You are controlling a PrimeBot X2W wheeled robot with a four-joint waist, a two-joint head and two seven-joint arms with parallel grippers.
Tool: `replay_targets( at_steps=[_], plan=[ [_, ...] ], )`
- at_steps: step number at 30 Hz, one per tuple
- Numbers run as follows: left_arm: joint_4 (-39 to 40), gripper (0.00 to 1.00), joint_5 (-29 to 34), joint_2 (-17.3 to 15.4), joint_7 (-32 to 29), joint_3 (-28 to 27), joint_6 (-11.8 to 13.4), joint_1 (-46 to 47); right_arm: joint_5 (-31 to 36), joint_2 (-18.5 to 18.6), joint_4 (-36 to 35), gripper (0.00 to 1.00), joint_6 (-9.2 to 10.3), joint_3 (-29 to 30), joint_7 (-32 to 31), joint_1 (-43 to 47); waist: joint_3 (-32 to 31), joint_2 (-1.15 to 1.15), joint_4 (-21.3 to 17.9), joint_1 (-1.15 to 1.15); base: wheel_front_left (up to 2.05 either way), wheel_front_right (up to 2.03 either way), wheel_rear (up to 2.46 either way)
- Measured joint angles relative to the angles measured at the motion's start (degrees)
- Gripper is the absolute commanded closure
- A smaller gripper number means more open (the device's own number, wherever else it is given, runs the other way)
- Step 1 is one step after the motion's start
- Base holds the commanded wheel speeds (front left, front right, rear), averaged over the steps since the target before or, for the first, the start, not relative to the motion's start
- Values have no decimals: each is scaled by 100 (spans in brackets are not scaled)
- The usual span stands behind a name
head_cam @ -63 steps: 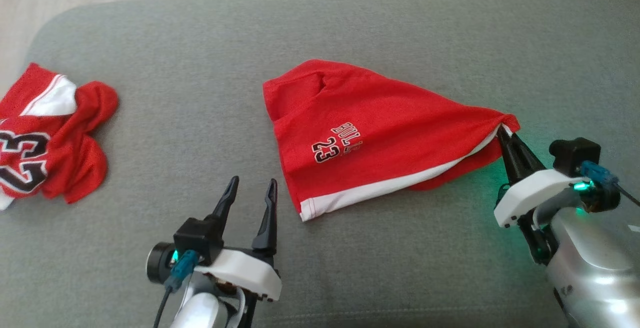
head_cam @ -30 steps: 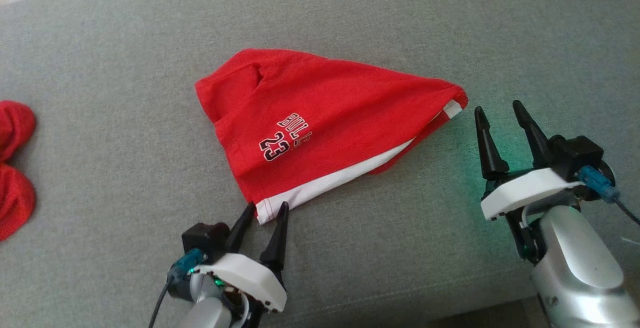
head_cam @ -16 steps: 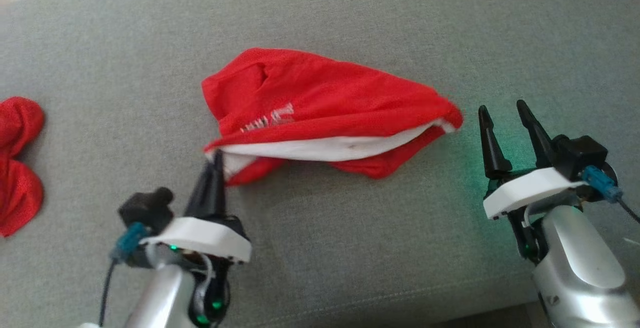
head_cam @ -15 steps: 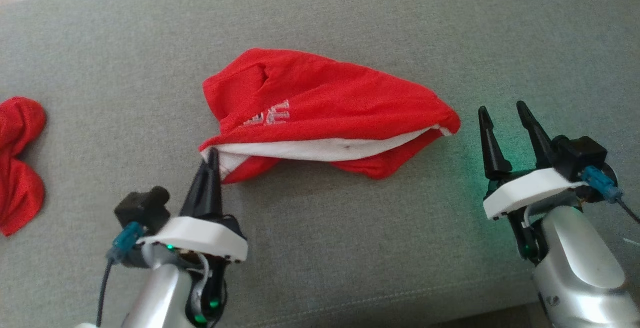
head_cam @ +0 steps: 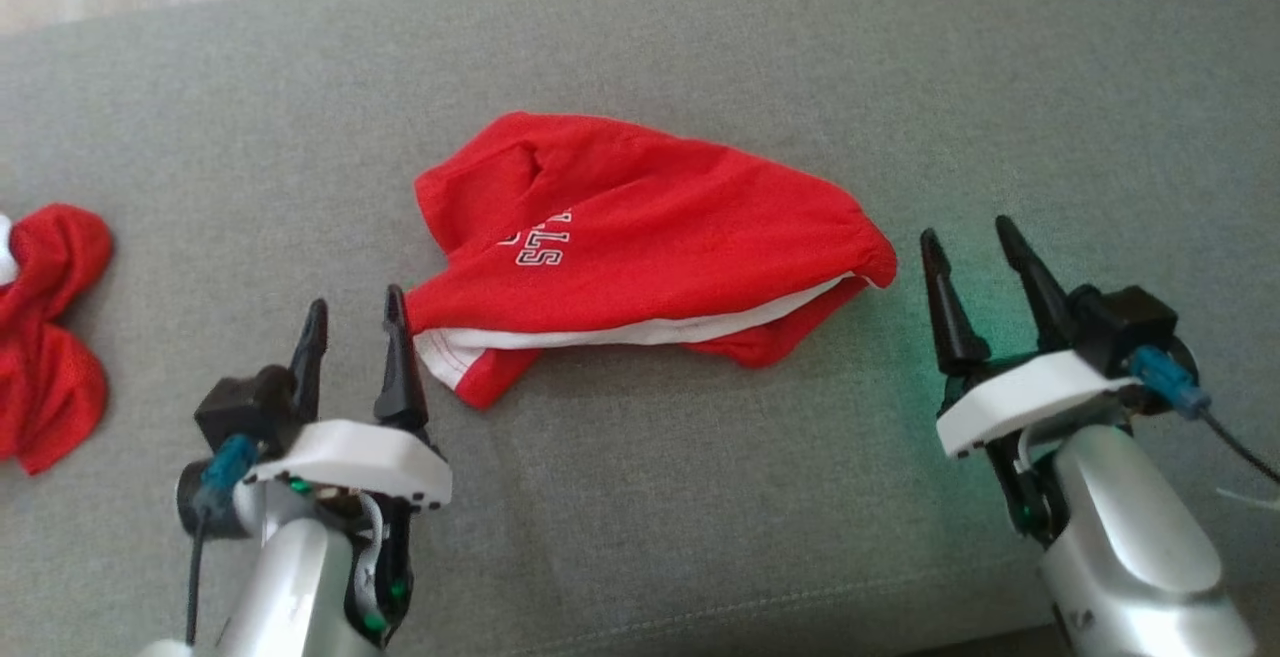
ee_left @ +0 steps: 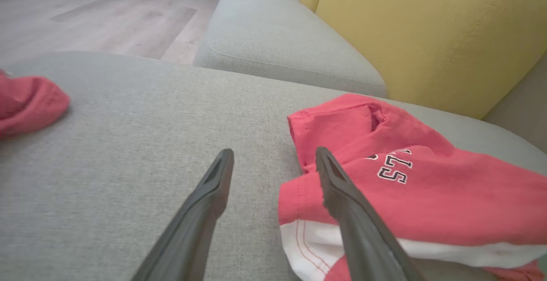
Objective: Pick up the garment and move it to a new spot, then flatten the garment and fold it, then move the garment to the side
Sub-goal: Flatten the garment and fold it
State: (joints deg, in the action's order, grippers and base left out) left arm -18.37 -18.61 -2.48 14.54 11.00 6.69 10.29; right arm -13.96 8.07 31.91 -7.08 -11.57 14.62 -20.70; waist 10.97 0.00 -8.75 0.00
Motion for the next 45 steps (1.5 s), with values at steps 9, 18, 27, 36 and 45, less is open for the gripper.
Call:
replay_targets(
  at_steps=[9, 18, 27, 36, 45],
  plan=[
    [312, 0, 571, -3, 0, 71, 477, -767, 595, -183, -581, 0, 0, 299, 0, 661, -394, 0, 157, 0, 0, 0, 0],
    [214, 0, 727, -5, 0, 203, 499, -1105, 1037, -412, -597, 0, 0, 448, 0, 1245, -764, 0, 331, 0, 0, 0, 0],
    [198, 0, 744, -10, 0, 280, 546, -1437, 1154, -469, -517, 0, 0, 531, 0, 1429, -991, 0, 400, 0, 0, 0, 0],
    [237, 0, 688, -16, 0, 519, 483, -1215, 1281, -502, -280, 0, 0, 668, 0, 1287, -622, 0, 464, 0, 0, 0, 0],
    [221, 0, 525, -14, 0, 732, 439, -638, 1656, -503, 9, 0, 0, 713, 0, 483, -15, 0, 583, 0, 0, 0, 0]
  ],
)
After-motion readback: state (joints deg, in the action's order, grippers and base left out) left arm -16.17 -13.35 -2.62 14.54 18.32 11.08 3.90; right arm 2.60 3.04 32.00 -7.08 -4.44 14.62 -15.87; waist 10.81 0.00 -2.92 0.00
